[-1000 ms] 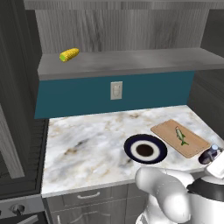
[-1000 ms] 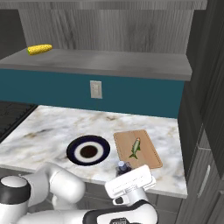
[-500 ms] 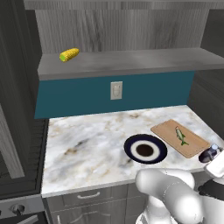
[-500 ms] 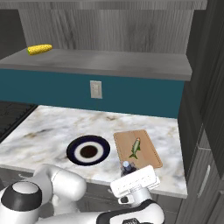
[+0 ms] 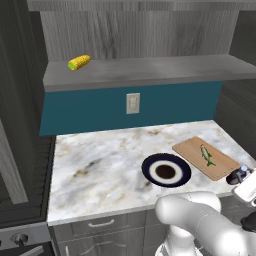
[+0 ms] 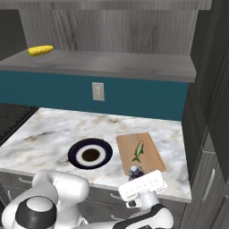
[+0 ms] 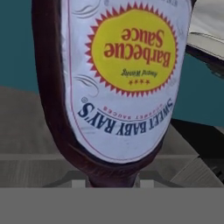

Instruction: Pick the fish from the plate and place it on the cutting board. Then pick the condiment bottle from the cabinet and place it next to the cutting board.

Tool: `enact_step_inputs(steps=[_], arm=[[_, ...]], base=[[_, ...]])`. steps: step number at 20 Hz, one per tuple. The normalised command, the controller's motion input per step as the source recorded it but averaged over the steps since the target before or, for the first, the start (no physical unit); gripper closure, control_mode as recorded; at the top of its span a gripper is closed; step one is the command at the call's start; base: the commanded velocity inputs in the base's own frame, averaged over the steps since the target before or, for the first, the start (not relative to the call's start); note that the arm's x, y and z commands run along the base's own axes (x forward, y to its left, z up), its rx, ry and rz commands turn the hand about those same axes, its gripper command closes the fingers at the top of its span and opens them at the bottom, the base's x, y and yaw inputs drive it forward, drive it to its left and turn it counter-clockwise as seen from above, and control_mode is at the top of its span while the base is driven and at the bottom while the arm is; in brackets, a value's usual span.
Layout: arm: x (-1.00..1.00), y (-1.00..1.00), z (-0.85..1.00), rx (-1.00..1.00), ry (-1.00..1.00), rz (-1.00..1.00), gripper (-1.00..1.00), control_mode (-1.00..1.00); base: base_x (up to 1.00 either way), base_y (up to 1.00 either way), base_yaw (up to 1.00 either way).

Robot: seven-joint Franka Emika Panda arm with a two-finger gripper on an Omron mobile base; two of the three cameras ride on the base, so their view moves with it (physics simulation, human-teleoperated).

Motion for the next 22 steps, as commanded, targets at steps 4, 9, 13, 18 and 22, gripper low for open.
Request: enact_step_inputs(steps=[4, 9, 13, 18, 22], arm=[[0.11, -0.14, -0.18, 0.00, -0.03, 0.00, 1.00, -1.00], [0.06, -0.12, -0.17, 0.00, -0.03, 0.00, 1.00, -1.00], [0.06, -0.13, -0.16, 0.00, -0.03, 0.00, 1.00, -1.00], [0.08, -0.11, -0.10, 0.00, 0.00, 0.00, 1.00, -1.00], [0.06, -0.08, -0.09, 0.00, 0.00, 0.00, 1.00, -1.00]], base=[[0.00, 0.00, 0.00], [0.00, 0.00, 0.00], [0.00, 0.00, 0.00], [0.00, 0.00, 0.00], [0.00, 0.00, 0.00]])
